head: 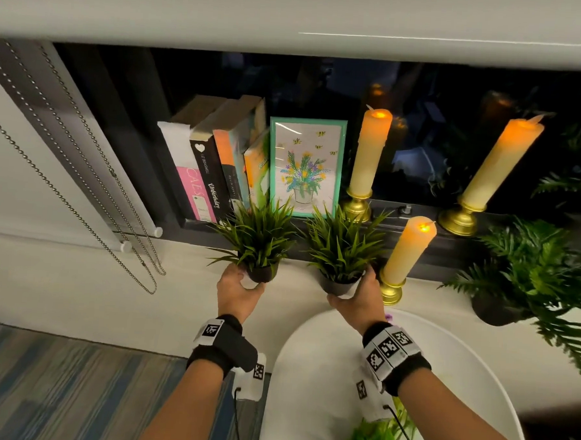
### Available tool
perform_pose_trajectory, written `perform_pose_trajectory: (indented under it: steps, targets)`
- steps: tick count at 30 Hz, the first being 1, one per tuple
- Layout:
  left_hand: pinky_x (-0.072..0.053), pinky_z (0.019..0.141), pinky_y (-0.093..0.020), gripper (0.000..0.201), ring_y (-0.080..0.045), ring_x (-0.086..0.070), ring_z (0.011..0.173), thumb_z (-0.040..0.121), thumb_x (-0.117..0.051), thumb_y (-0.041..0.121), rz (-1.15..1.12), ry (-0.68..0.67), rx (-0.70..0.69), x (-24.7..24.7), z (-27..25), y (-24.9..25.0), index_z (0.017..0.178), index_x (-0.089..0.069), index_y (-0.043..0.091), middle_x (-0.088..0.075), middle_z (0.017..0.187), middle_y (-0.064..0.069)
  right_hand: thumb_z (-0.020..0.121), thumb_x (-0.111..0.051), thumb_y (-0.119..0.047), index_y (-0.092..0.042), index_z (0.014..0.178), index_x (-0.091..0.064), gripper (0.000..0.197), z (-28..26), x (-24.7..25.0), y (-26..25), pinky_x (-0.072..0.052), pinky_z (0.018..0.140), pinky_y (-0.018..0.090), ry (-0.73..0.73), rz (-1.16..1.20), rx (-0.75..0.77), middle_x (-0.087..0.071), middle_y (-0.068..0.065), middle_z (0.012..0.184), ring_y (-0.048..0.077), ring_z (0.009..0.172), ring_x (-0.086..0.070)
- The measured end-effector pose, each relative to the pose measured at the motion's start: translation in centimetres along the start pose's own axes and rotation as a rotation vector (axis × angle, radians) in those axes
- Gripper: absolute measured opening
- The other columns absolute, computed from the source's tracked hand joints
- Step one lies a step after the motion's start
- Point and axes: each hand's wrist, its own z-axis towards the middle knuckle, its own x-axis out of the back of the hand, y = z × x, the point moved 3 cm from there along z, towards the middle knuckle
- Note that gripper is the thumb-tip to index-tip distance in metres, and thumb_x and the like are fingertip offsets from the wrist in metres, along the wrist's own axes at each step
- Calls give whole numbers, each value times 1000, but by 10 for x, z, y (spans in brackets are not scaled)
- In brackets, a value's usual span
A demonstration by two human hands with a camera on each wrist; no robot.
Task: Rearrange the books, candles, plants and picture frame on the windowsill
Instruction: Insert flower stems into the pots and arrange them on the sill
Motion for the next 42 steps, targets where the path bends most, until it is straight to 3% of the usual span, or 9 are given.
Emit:
perform_pose_trajectory:
  steps: [4, 9, 17, 20, 23, 27, 32, 35, 42]
  targets:
    - [-45, 83, -29, 49, -28, -60, 102, 75, -75, 8, 86, -62, 109, -1, -12, -5, 118, -52, 3, -58, 117, -15, 73, -78, -19, -2, 139, -36, 80, -17, 14, 8, -45, 96, 33, -105, -69, 3, -53, 14, 128, 29, 117, -52]
    - [-40, 74, -20, 10, -19, -61, 83, 78, -68, 7, 271, -295, -107, -10, -39, 4, 87, -64, 7, -64, 86, -3, 79, -65, -16, -8, 85, -66, 10, -32, 57, 25, -52, 69, 31, -130, -83, 32, -66, 7, 79, 22, 73, -63]
    - [-53, 77, -23, 16, -19, -65, 82, 71, -69, 6, 427, -969, -247, -85, -128, 34, 87, -69, 11, -63, 71, 6, 84, -65, -34, -6, 75, -68, 29, -56, 101, 86, -43, 66, 27, -269, -267, -100, -62, 6, 71, 20, 70, -56]
    - [-51, 91, -32, 44, -26, -64, 101, 75, -76, 19, 618, -1225, -181, -127, -174, 21, 115, -60, 8, -68, 103, -8, 83, -63, -39, -11, 65, -63, 33, -70, 101, 107, -48, 65, 27, -381, -369, -174, -60, 4, 64, 21, 66, -59]
    - [-48, 92, -32, 52, -28, -59, 111, 80, -75, 26, 709, -1236, -166, -151, -204, 6, 124, -54, 5, -62, 122, -12, 85, -60, -41, -13, 66, -63, 34, -90, 92, 125, -47, 59, 22, -528, -438, -189, -64, 1, 64, 18, 64, -60]
    - [-43, 71, -24, 20, -27, -64, 91, 77, -74, 14, 568, -1119, -197, -153, -211, 4, 92, -61, 11, -64, 88, -9, 86, -57, -54, -17, 70, -53, 40, -119, 70, 129, -40, 64, 24, -663, -485, -86, -59, 2, 78, 17, 72, -54]
    - [-46, 73, -24, 31, -14, -56, 73, 73, -74, 5, 386, -956, -248, -118, -187, 21, 65, -52, 24, -58, 71, 2, 89, -60, -26, -19, 75, -57, 17, -118, 73, 127, -52, 73, 28, -597, -319, -13, -66, 3, 81, 15, 76, -59]
    - [-46, 74, -21, 26, -14, -55, 76, 75, -72, 0, 330, -843, -253, -92, -171, 27, 71, -57, 21, -58, 77, 0, 88, -58, -17, -18, 73, -52, 16, -106, 87, 127, -43, 58, 17, -512, -330, 24, -66, 7, 81, 17, 75, -56]
    - [-44, 83, -29, 29, -23, -60, 96, 90, -47, -5, 344, -707, -227, -56, -151, 33, 78, -47, 22, -61, 94, -3, 89, -51, -14, -19, 66, -41, 26, -89, 103, 140, -34, 66, 26, -277, -270, 3, -51, 3, 71, 24, 76, -50]
